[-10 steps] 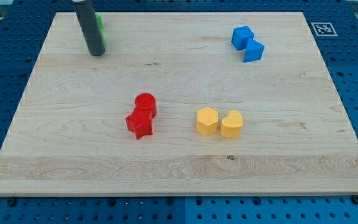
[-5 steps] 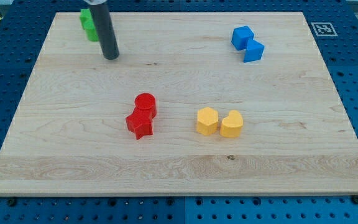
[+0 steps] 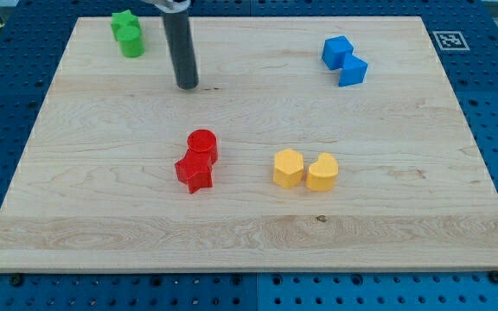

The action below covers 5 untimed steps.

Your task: Push the green circle into green star

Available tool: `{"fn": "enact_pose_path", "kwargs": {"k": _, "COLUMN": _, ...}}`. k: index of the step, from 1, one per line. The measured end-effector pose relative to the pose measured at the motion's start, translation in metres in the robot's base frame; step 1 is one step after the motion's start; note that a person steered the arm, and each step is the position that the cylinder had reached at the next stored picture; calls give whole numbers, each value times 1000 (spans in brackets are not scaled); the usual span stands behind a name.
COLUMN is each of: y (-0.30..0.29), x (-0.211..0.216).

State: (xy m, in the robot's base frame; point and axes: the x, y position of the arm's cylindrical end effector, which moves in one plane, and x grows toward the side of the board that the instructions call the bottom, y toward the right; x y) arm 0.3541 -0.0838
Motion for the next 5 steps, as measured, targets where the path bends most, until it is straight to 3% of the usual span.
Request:
{"fn": "enact_pose_path", "kwargs": {"k": 1, "y": 30, "x": 4}}
{"fn": "enact_pose_path", "kwargs": {"k": 4, "y": 115, "x": 87}}
{"fn": "enact_pose_path", "kwargs": {"k": 5, "y": 190, "x": 93}}
